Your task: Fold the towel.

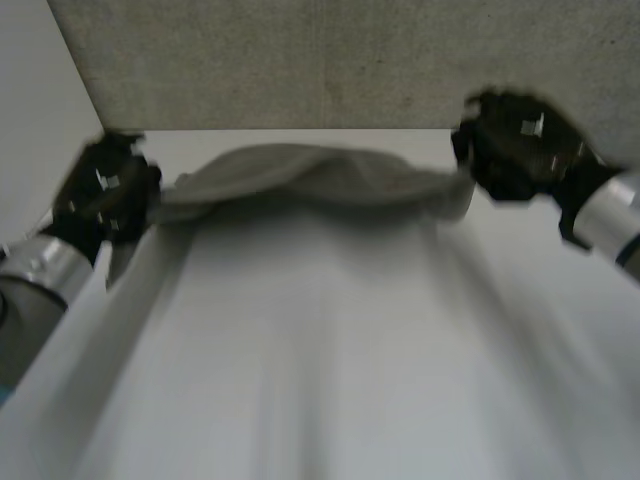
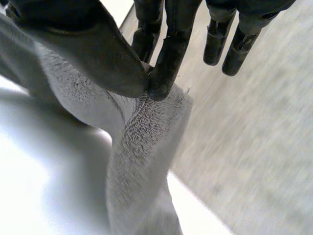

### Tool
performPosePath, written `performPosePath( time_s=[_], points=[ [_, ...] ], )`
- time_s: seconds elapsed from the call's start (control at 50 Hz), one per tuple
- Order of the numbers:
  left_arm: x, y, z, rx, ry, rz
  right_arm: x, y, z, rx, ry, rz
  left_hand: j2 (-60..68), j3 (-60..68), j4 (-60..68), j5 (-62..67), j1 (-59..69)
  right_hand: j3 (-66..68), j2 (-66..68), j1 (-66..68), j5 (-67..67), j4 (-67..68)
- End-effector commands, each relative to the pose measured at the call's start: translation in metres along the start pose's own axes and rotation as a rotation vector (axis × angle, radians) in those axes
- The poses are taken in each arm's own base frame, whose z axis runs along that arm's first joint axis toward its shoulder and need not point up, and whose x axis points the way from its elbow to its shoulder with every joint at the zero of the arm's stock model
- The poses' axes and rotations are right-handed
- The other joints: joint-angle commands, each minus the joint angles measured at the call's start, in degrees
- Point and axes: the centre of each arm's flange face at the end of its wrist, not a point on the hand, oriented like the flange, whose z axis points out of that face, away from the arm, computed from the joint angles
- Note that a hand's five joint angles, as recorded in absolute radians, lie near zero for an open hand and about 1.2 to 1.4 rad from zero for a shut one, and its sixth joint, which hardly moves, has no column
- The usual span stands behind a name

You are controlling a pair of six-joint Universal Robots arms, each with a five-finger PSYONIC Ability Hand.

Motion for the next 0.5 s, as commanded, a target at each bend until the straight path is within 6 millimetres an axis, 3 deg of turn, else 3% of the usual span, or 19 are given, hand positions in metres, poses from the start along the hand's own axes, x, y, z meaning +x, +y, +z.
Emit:
performPosePath(
  time_s=[0.02, 0.06, 0.4, 0.44, 0.46, 0.5],
  points=[
    [0.033, 0.04, -0.032, -0.151, 0.108, -0.02, -0.02, 0.06, -0.032, -0.199, -0.032, -0.074, 2.8, -3.0, -3.4, 2.7, 5.7, -2.5, 3.3, 3.6, 2.3, -4.4],
    [0.035, 0.042, -0.034, -0.164, 0.115, -0.006, -0.028, 0.072, -0.039, -0.242, -0.063, -0.081, 2.8, -3.0, -3.4, 2.7, 5.7, -2.5, 3.3, 3.6, 2.3, -4.4],
    [0.037, 0.035, -0.04, -0.195, 0.134, 0.023, -0.038, 0.084, -0.042, -0.28, -0.085, 0.017, 2.8, -3.0, -3.4, 2.7, 5.7, -2.5, 3.3, 3.6, 2.3, -4.4],
    [0.037, 0.035, -0.039, -0.194, 0.134, 0.024, -0.038, 0.089, -0.041, -0.288, -0.088, 0.016, 2.8, -3.0, -3.4, 2.7, 5.7, -2.5, 1.5, 1.8, 0.6, -4.4],
    [0.037, 0.035, -0.039, -0.194, 0.133, 0.024, -0.038, 0.094, -0.039, -0.295, -0.09, 0.014, 2.8, -3.0, -3.4, 2.7, 5.7, -2.5, -10.6, -10.3, -11.6, -4.4],
    [0.033, 0.036, -0.038, -0.198, 0.12, 0.025, -0.039, 0.098, -0.038, -0.303, -0.096, 0.016, 2.8, -3.0, -3.4, 2.7, 5.7, -2.5, -16.1, -15.8, -17.1, -4.4]
  ],
)
